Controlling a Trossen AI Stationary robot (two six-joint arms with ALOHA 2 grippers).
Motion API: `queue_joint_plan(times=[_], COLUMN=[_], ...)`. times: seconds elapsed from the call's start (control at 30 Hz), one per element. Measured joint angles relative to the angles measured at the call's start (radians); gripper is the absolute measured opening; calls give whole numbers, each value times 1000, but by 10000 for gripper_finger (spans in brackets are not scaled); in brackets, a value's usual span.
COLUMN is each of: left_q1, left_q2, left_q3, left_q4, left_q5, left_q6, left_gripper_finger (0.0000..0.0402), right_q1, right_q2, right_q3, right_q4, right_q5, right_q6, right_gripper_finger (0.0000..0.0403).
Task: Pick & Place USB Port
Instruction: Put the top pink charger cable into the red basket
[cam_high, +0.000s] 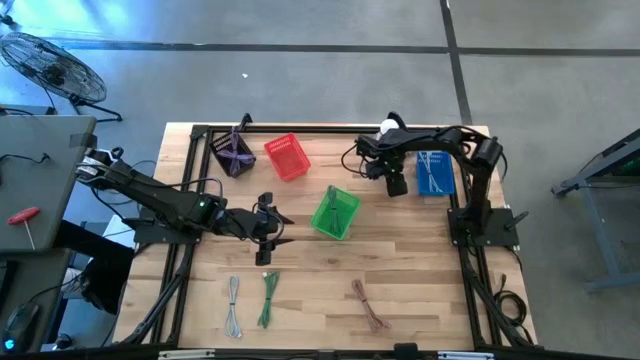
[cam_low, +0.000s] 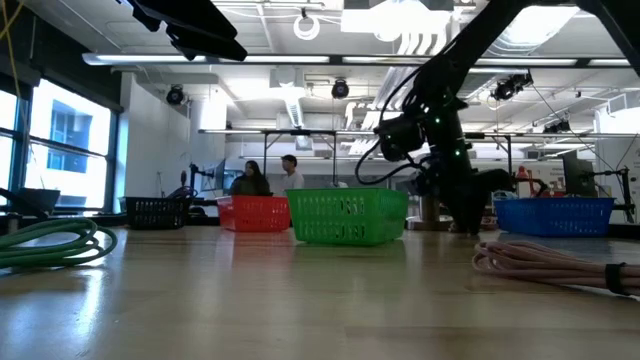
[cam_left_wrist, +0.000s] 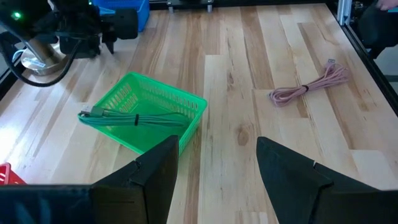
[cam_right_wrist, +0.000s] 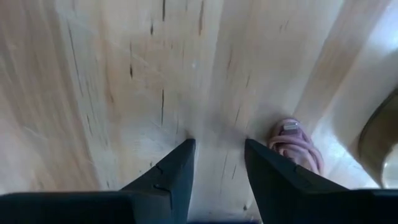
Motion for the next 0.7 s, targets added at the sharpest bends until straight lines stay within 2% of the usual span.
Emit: queue_joint_plan(times=[0.27, 0.5, 0.6, 0.7], left_q1=[0, 0, 0, 0], left_q2=[0, 0, 0, 0], left_q3=[0, 0, 0, 0], left_q4=[0, 1, 1, 1], left_q5=[-1, -1, -1, -4], left_q6=[1, 1, 1, 1], left_gripper_finger=[211, 211, 211, 211], right_q1=[26, 66, 90, 117], right_q2=[-39, -73, -79, -84], right_q3=[-7, -13, -11, -11], right_q4=[-41, -125, -190, -233], right_q5=[31, 15, 18, 55], right_q6=[44, 171, 224, 264], right_gripper_finger=[100, 82, 56, 14])
